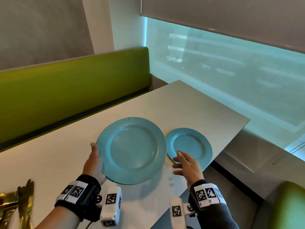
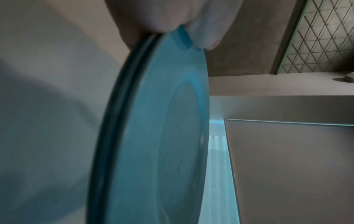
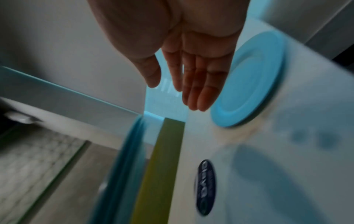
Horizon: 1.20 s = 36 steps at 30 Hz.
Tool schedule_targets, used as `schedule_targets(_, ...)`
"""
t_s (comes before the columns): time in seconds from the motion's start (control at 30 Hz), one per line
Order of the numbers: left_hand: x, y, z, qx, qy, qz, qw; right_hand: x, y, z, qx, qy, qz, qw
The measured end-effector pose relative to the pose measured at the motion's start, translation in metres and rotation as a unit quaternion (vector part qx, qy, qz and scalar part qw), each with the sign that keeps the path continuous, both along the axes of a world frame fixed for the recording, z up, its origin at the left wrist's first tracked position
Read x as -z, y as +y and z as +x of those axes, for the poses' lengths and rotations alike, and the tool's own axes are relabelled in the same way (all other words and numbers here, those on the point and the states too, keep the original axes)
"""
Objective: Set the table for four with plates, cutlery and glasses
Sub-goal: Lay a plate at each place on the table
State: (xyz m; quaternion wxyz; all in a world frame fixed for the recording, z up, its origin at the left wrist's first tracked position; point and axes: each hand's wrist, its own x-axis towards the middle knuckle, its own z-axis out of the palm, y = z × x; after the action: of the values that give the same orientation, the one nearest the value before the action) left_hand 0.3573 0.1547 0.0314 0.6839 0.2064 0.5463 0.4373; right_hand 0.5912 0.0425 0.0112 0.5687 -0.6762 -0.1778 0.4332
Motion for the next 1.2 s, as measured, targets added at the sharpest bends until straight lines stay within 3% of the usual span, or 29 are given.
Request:
schedule_targets(0.17,0.006,-0.026,-0.039,0.043,-0.012,-0.014,0.999,-0.006,-0.004,-0.064,-0.007,-0.050,0.010,0.999)
schedule_targets(0.43,0.032,-0.071,-0.134,0.038,-0.007,-0.020,0.999,0.009,-0.051,-0.153,0.021,-0.153,-0.034,0.987)
schedule_targets(0.5,0.040,-0.077,-0.155,0.031,-0.001,-0.033,0.999,0.007,-0.060,-0.175,-0.004,-0.117,-0.027,0.993)
schedule_targets(0.6,0.042,-0.084,-0.176,0.019,0.005,-0.038,0.999,-0.001,-0.071,-0.203,-0.027,0.012,0.004,1.000)
schedule_targets(0.73,0.036,-0.090,-0.201,-0.006,0.017,-0.061,0.998,-0.001,-0.081,-0.218,0.042,0.144,0.029,0.988)
schedule_targets(0.87,0.046,-0.071,-0.240,-0.075,0.033,-0.025,0.996,0.013,-0.090,-0.212,0.151,0.174,0.039,0.972)
schedule_targets(0.97,0.025,-0.065,-0.261,-0.125,0.088,-0.026,0.988,0.025,-0.098,-0.204,0.208,0.200,0.047,0.956)
schedule_targets(1.07,0.014,-0.063,-0.279,-0.148,0.183,-0.042,0.971,0.041,-0.104,-0.202,0.224,0.206,0.035,0.952)
schedule_targets(1.2,0.009,-0.065,-0.290,-0.156,0.209,-0.050,0.964,0.067,-0.102,-0.209,0.212,0.209,0.007,0.955)
